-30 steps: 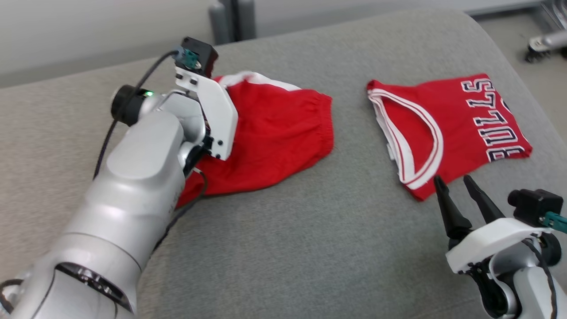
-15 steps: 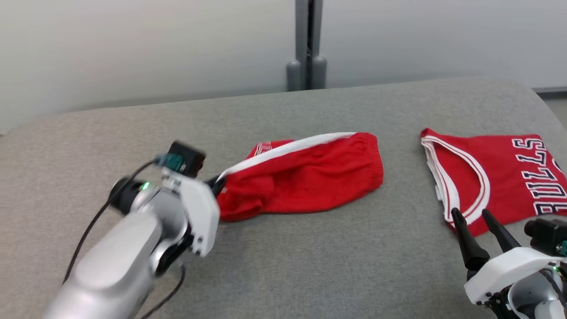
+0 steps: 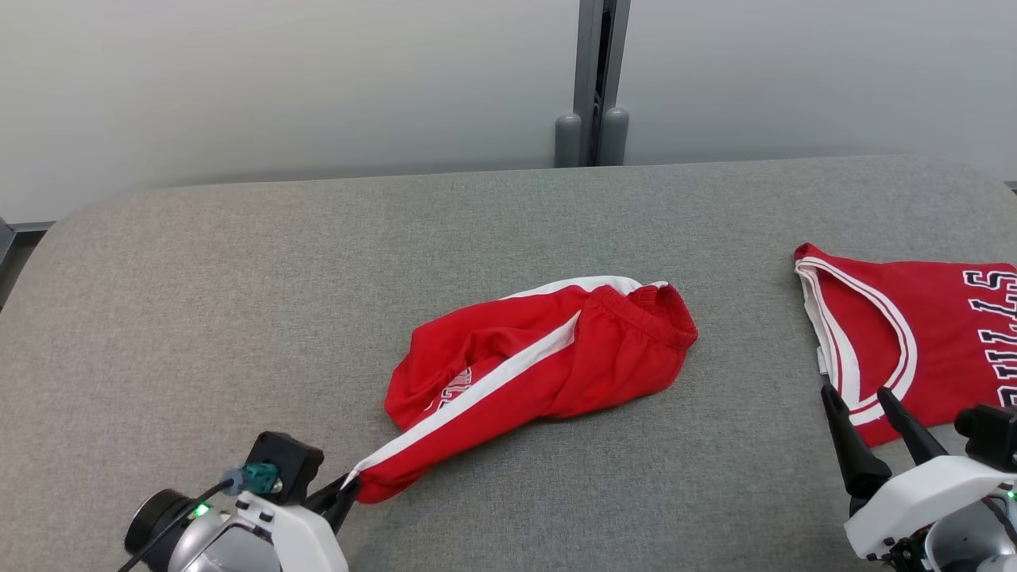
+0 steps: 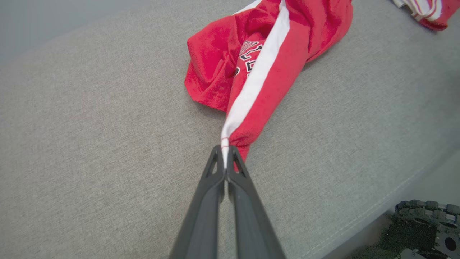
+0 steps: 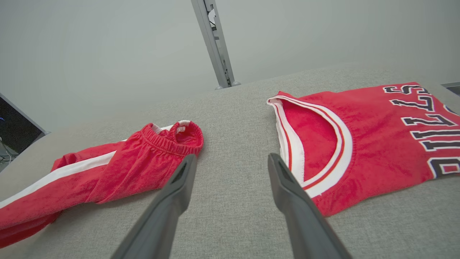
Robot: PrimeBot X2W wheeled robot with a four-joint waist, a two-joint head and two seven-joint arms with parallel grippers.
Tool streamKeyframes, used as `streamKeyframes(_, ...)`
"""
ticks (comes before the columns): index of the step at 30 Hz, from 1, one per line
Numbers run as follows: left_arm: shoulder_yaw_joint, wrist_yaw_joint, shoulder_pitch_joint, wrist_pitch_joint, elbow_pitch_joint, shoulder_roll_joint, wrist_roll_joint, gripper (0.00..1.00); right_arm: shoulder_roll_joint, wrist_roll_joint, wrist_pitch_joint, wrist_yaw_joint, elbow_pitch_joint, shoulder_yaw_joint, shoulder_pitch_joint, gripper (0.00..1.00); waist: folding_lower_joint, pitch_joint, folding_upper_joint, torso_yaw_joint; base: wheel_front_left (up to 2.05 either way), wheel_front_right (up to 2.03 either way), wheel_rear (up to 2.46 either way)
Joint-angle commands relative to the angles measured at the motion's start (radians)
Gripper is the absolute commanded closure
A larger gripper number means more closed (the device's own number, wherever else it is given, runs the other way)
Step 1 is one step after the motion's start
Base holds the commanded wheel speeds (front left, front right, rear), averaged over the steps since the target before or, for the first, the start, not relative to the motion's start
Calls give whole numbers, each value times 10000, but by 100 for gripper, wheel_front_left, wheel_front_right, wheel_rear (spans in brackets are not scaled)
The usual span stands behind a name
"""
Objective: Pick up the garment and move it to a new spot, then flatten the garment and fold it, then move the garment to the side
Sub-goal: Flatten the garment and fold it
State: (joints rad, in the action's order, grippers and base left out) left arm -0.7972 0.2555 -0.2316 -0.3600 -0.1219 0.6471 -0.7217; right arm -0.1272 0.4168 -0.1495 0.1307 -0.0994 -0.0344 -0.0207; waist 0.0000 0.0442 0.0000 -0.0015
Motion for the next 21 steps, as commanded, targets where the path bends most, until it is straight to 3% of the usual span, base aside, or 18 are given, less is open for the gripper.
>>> streamKeyframes(1, 15, 177, 220, -17, -88, 265, 124, 100, 1, -87, -61, 1, 108, -45, 59, 0, 0, 38, 0, 49, 0, 0, 0)
streamKeyframes(7, -47, 409, 790, 279, 391, 46, -80, 100, 29, -151, -193, 1, 163, -26, 72, 0, 0, 101, 0, 141, 0, 0, 0)
streamKeyframes(8, 0, 478, 819, 383, 542, -54, -112, 76, 24, -151, -208, 1, 164, -16, 75, 0, 0, 103, 0, 156, 0, 0, 0)
streamKeyframes(9, 58, 536, 862, 454, 719, -198, -226, 0, 23, -156, -219, 1, 178, 19, 70, 0, 0, 96, 0, 179, 0, 0, 0)
streamKeyframes(21, 1084, 1153, 1016, 2321, 1113, -1314, -654, 0, -332, 135, -460, 1, -88, 1138, -1453, 0, 0, -52, 0, 851, 0, 0, 0)
